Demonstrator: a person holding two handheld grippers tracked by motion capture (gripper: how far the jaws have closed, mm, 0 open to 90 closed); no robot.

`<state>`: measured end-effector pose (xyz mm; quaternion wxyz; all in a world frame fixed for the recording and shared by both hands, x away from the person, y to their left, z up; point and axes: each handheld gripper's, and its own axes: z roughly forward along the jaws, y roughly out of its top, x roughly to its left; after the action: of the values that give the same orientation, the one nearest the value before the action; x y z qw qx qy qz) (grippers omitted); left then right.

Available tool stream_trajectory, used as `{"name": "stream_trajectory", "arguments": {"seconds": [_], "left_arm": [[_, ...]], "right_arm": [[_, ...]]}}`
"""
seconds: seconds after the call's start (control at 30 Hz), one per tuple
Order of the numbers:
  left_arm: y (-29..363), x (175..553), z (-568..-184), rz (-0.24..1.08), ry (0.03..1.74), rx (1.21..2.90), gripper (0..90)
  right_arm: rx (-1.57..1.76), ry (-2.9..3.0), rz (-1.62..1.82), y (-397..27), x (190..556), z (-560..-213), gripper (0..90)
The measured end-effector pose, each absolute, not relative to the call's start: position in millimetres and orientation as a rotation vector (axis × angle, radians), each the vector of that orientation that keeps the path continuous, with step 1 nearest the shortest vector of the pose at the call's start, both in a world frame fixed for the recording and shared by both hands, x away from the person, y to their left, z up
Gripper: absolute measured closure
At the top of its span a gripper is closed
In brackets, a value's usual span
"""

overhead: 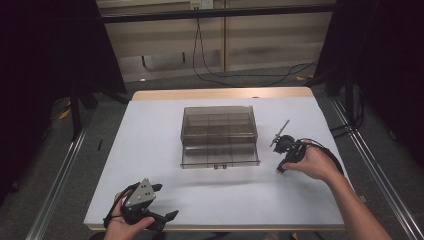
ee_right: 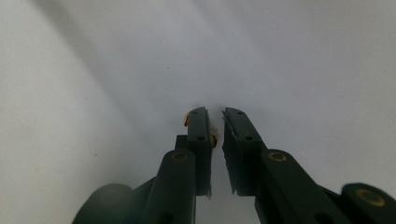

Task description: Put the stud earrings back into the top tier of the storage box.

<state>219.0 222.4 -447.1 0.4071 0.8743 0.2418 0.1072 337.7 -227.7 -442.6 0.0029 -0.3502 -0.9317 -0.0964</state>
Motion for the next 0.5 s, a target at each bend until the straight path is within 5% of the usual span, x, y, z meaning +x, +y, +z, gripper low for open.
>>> {"name": "stream_trajectory", "arguments": {"seconds": [0.5], "left_arm": [[223.5, 219.4, -446.8, 0.281, 0.612, 2.204, 5.6]], "right_arm": [[-1.091, -2.907, -0.317, -227.6, 340.4, -444.3, 80.5]]}}
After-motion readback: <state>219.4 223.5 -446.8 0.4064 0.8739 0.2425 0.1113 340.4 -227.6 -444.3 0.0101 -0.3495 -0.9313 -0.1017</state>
